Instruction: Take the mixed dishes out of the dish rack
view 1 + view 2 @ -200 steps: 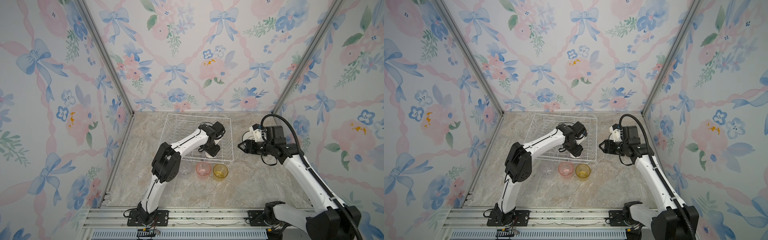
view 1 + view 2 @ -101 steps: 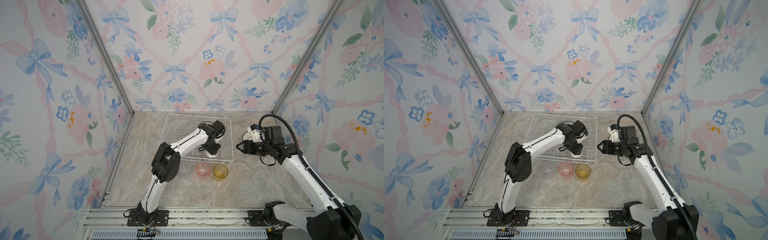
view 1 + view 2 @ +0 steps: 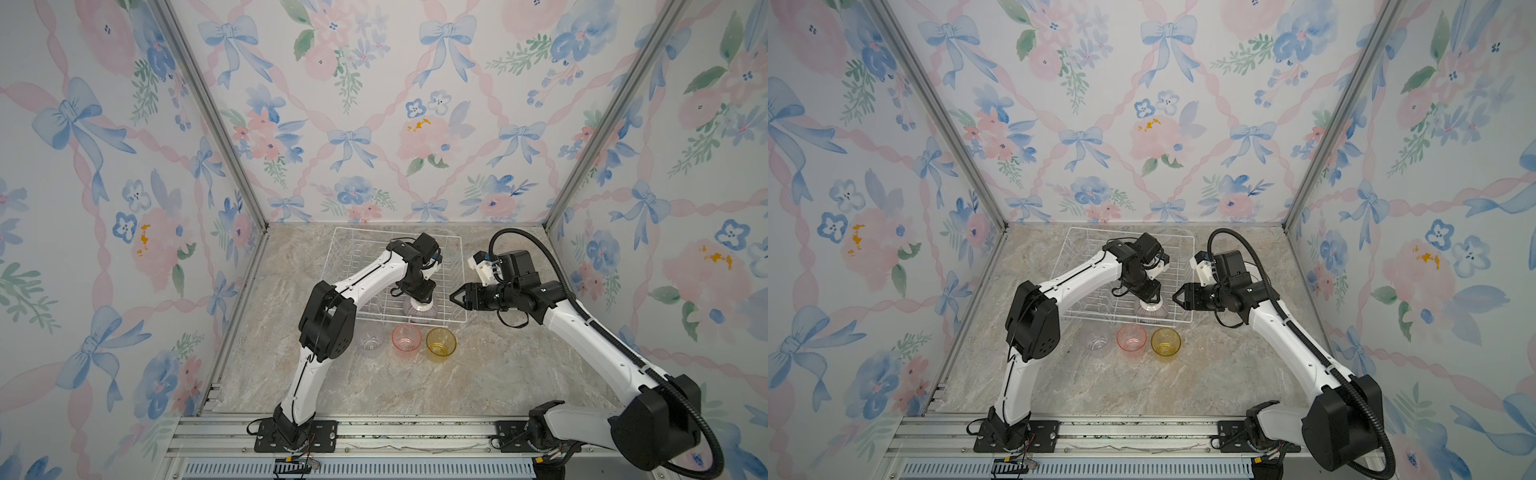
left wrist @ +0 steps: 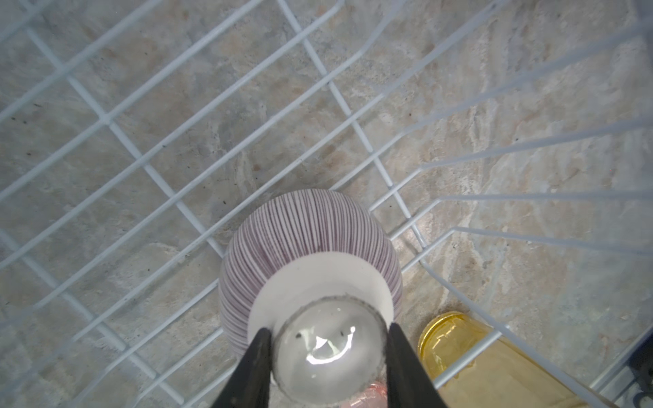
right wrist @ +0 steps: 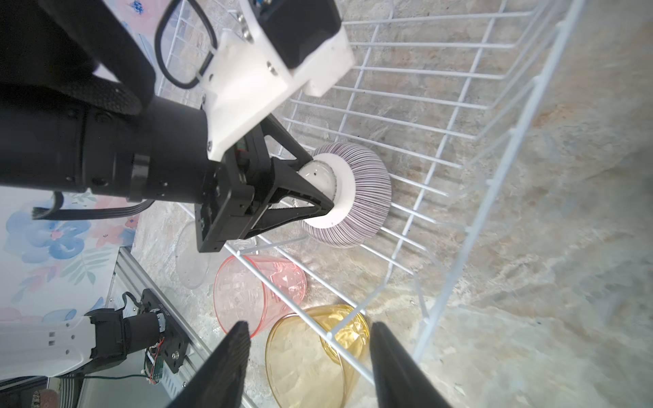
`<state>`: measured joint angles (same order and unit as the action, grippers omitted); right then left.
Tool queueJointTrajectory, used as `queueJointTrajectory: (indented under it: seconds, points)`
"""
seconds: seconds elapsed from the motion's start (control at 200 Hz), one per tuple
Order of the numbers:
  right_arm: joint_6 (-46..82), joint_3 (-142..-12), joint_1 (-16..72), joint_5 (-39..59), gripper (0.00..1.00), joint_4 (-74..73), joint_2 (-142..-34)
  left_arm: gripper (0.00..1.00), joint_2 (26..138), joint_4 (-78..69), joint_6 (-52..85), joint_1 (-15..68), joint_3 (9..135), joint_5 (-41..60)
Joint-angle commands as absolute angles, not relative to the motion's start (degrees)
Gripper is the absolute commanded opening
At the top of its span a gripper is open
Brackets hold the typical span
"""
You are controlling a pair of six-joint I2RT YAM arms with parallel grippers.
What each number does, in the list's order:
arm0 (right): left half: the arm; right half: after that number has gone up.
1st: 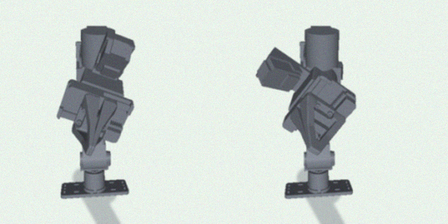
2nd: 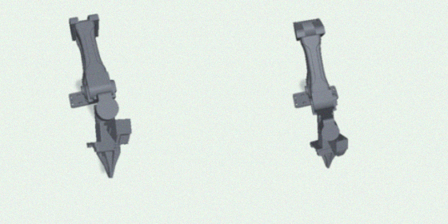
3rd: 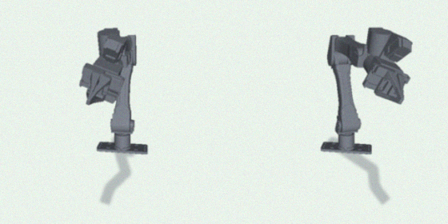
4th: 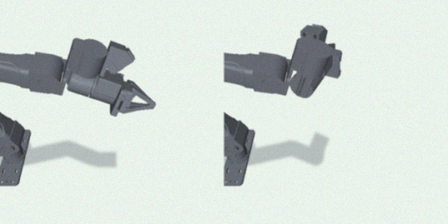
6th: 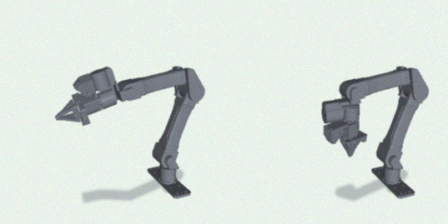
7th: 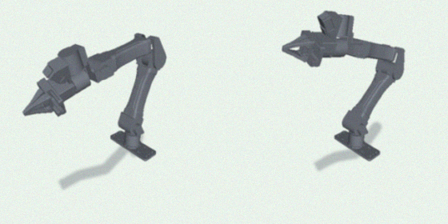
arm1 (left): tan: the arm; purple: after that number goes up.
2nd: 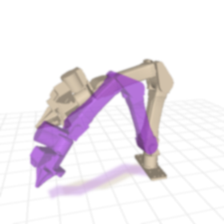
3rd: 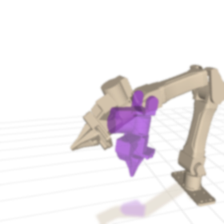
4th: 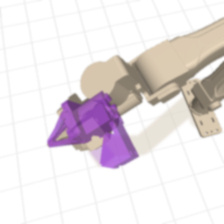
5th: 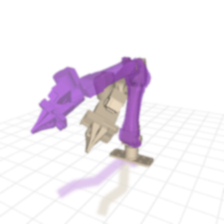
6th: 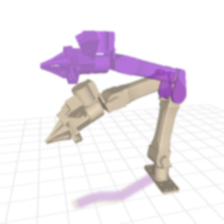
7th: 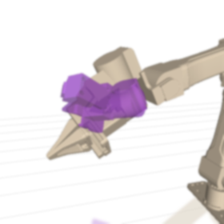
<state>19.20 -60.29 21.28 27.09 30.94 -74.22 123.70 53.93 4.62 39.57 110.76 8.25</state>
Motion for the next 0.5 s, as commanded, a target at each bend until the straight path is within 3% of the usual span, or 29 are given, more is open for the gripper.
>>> queueJointTrajectory:
  seconds: [0.0, 0.26, 0.495]
  points:
    - [20.9, -62.3, 23.1, 28.5, 0.58, 28.4, -76.2, 0.36, 123.1, 52.3, 4.0, 38.4, 110.7, 12.1]
    - [21.6, -63.3, 24.5, 27.8, 0.57, 28.1, -79.3, 0.37, 122.4, 51.6, 3.9, 37.5, 110.1, 11.4]
    - [14.9, -71.4, 29.8, 15.4, 0.56, 40.6, -84.3, 0.38, 119.1, 51.0, 5.5, 36.3, 108.2, 7.6]
